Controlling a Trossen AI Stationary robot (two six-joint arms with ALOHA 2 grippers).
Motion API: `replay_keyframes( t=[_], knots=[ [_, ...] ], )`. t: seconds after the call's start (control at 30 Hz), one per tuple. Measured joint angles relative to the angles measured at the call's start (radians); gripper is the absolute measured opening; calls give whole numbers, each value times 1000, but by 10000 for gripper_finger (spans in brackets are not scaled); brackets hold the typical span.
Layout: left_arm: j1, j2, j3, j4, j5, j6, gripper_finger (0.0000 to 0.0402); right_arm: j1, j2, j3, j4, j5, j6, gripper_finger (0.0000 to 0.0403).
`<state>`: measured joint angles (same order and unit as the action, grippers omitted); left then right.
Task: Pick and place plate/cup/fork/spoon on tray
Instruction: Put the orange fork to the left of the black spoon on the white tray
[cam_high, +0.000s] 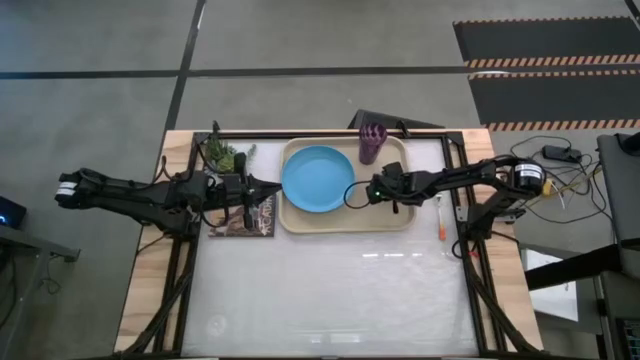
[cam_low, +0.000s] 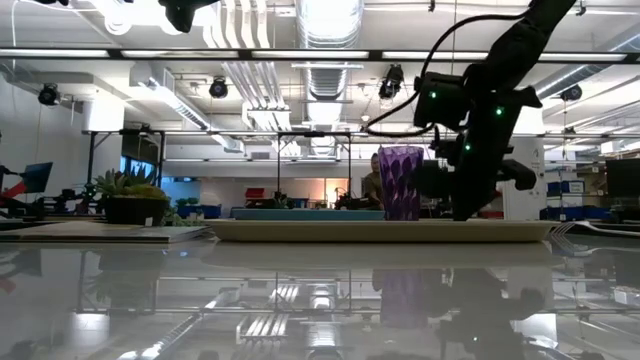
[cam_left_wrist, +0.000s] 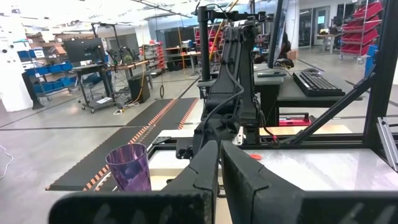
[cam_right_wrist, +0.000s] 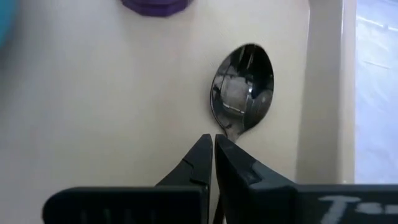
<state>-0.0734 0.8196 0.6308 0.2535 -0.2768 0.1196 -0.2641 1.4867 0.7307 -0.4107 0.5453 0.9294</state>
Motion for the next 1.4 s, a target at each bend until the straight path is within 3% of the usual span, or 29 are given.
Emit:
replay_keyframes(
  t=[0.5, 0.63, 0.77, 0.93, 1.4],
  knots=[
    [0, 0, 0, 0, 0, -2, 3, 109, -225, 0, -41, -144, -13, 8],
    [0, 0, 0, 0, 0, -5, 3, 94, -302, 0, -243, -160, 46, 8],
    [0, 0, 0, 0, 0, -5, 3, 63, -352, 0, -562, -159, 221, 9],
    [0, 0, 0, 1, 0, -4, 3, 52, -326, -2, -766, -156, 352, 8],
    [0, 0, 0, 8, 0, -3, 3, 10, -153, -51, -755, -161, 339, 9]
  ],
)
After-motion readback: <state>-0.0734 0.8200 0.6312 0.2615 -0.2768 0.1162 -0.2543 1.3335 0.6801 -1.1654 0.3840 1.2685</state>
